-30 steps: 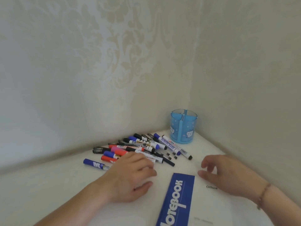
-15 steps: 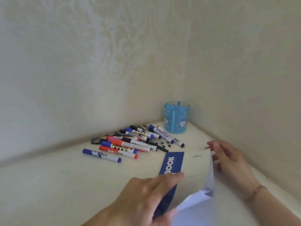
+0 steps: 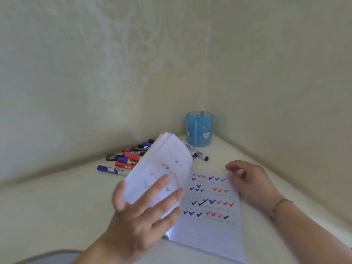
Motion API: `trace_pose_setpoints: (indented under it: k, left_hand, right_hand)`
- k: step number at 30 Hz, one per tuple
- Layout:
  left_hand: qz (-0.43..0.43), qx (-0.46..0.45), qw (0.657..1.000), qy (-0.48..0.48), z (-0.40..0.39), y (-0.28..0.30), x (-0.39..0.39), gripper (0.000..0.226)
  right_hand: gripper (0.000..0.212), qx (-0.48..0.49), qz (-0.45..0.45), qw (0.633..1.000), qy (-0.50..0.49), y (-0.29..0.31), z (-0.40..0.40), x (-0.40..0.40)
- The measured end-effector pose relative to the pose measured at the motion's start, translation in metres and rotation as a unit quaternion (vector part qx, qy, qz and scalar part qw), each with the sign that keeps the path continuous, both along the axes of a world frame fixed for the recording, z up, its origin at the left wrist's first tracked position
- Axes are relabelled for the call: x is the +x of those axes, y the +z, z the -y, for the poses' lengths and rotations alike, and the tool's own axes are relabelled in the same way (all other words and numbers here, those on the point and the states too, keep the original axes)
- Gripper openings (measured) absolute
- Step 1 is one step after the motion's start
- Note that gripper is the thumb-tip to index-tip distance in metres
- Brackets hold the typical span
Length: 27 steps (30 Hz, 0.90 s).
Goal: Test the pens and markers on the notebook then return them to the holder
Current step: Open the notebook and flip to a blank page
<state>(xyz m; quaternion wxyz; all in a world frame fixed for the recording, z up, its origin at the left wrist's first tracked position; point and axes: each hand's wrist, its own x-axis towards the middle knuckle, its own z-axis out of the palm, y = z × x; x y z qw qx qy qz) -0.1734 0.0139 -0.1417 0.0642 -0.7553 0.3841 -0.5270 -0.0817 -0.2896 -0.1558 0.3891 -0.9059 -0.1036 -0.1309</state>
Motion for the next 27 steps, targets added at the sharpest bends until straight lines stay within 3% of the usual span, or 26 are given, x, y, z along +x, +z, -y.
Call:
trace_pose_setpoints:
  k: [2, 4, 6, 11, 13, 19, 24, 27]
  left_hand:
    - [-0.115, 0.051, 0.992, -0.029, -0.006, -0.001, -0.008, 0.015]
    - [-0.219, 0.060, 0.974, 0.000, -0.008, 0.000, -0.014, 0.026]
    - [-0.300, 0.056, 0.951, 0.043, -0.007, 0.001, -0.018, 0.044]
    - [-0.316, 0.043, 0.944, 0.086, 0.011, -0.005, -0.024, 0.042]
    - [-0.310, 0.050, 0.944, 0.102, 0.021, -0.010, -0.028, 0.041]
    - [-0.369, 0.034, 0.925, 0.086, 0.025, 0.004, -0.019, 0.046]
    - [-0.394, -0.027, 0.900, 0.184, 0.007, 0.016, 0.030, 0.057]
    - [-0.419, -0.064, 0.866, 0.265, -0.019, 0.014, 0.054, 0.070]
  right_hand:
    - [0.013, -0.150, 0.100, 0.983, -0.026, 0.001, 0.000, -0.004]
    - [0.016, -0.242, 0.182, 0.952, -0.038, 0.006, -0.005, -0.012]
    - [0.033, -0.280, 0.182, 0.942, -0.025, 0.010, -0.013, -0.019]
    - [0.035, -0.199, 0.065, 0.977, -0.049, 0.010, -0.008, -0.012]
    - [0.035, -0.200, 0.021, 0.980, -0.014, 0.007, -0.002, -0.008]
    - [0.055, -0.224, 0.014, 0.974, 0.040, 0.005, -0.005, -0.008]
    - [0.082, -0.301, -0.003, 0.952, 0.057, 0.007, -0.008, -0.011]
    - [0.085, -0.306, -0.017, 0.950, 0.059, 0.010, -0.008, -0.011]
